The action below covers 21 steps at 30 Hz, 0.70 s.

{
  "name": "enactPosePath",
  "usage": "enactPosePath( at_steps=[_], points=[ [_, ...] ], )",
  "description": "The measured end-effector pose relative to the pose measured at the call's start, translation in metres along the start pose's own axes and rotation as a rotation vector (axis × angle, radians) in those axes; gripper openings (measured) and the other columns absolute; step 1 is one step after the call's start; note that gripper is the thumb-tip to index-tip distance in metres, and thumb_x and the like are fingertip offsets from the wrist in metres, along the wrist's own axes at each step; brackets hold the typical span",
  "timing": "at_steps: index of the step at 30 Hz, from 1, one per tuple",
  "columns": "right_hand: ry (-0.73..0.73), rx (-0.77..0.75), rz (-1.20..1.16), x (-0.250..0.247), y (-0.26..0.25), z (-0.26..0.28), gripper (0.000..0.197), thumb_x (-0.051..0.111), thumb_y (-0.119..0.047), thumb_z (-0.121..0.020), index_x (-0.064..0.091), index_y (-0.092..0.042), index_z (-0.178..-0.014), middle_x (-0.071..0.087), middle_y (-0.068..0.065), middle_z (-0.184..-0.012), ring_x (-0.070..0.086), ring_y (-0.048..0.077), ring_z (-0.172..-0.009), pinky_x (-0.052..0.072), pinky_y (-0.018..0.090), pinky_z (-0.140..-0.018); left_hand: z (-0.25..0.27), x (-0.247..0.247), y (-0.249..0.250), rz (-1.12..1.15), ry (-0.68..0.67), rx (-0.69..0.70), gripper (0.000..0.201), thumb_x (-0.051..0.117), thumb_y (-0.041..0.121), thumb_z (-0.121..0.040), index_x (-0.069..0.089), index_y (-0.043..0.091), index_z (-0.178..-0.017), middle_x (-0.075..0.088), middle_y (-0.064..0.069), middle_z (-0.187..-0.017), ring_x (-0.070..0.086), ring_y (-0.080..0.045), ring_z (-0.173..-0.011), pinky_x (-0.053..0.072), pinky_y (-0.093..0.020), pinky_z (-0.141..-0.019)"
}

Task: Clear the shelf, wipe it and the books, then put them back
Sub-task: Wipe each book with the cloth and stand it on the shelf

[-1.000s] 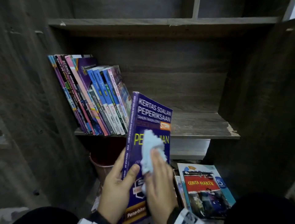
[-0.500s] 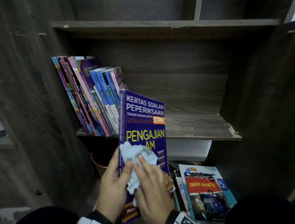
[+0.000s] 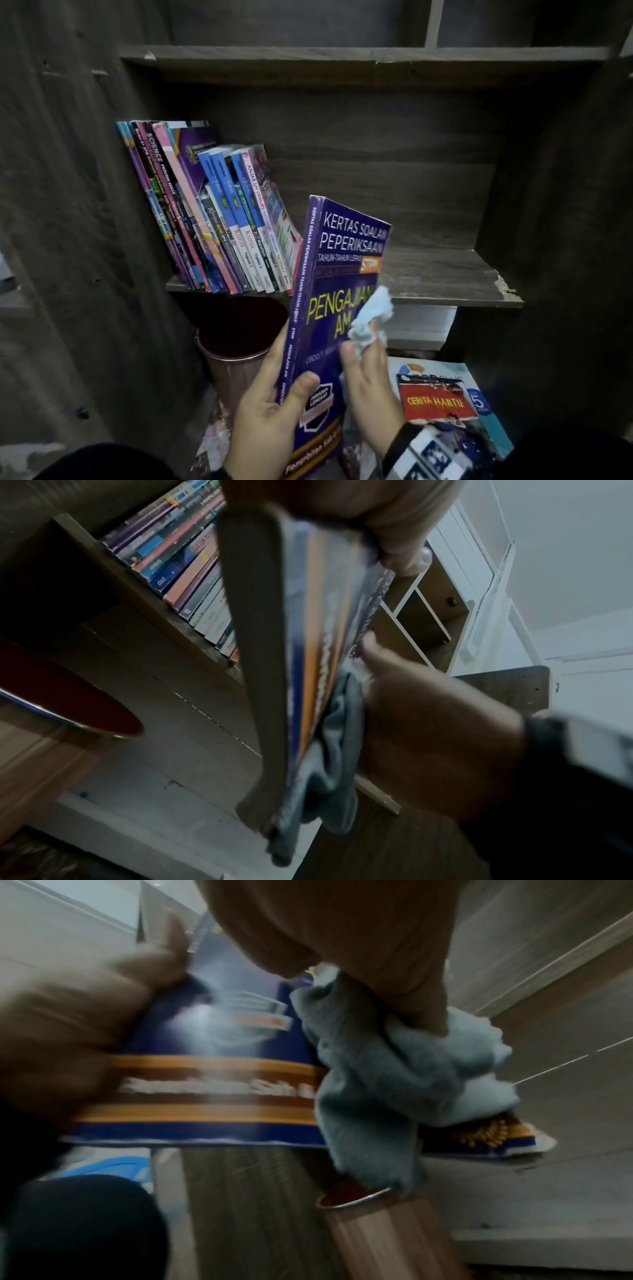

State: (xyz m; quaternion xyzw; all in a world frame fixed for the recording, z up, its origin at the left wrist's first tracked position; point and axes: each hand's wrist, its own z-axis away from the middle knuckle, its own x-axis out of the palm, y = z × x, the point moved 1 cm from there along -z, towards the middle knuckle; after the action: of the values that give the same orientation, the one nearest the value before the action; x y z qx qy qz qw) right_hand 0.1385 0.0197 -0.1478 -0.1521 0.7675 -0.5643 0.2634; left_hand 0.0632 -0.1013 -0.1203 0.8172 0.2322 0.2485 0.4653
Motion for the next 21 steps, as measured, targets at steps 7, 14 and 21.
enactPosePath(
  at_steps=[7, 14, 21],
  points=[
    [-0.028, -0.116, -0.218, 0.005, -0.037, 0.019, 0.117, 0.065, -0.087, -0.046, 0.044, -0.017, -0.137, 0.057, -0.006, -0.128, 0.056, 0.002, -0.114, 0.046, 0.033, -0.1, 0.002, -0.002, -0.014, -0.403, -0.191, 0.143, 0.058, 0.065, 0.061, -0.072, 0.039, 0.07, -0.123, 0.055, 0.036, -0.125, 0.055, 0.01, -0.114, 0.039, -0.006, -0.093],
    [0.27, -0.346, -0.22, -0.016, -0.064, 0.026, 0.01, 0.062, -0.026, -0.082, 0.07, -0.024, -0.089, 0.073, -0.008, -0.086, 0.07, 0.008, -0.081, 0.056, 0.03, -0.076, -0.005, -0.001, -0.03, -0.563, -0.461, 0.144, 0.057, 0.028, 0.074, -0.088, 0.003, 0.065, -0.139, 0.0, 0.036, -0.153, 0.0, 0.001, -0.146, 0.005, -0.017, -0.118],
    [0.022, -0.434, -0.435, -0.047, -0.094, 0.028, 0.029, 0.064, -0.008, -0.08, 0.068, -0.021, -0.106, 0.073, 0.003, -0.1, 0.069, 0.017, -0.092, 0.055, 0.025, -0.078, -0.054, -0.026, -0.037, -0.215, -0.227, -0.273, 0.091, 0.053, 0.083, -0.067, 0.027, 0.04, -0.143, 0.035, 0.016, -0.15, 0.036, 0.006, -0.133, 0.025, -0.025, -0.116]
  ],
)
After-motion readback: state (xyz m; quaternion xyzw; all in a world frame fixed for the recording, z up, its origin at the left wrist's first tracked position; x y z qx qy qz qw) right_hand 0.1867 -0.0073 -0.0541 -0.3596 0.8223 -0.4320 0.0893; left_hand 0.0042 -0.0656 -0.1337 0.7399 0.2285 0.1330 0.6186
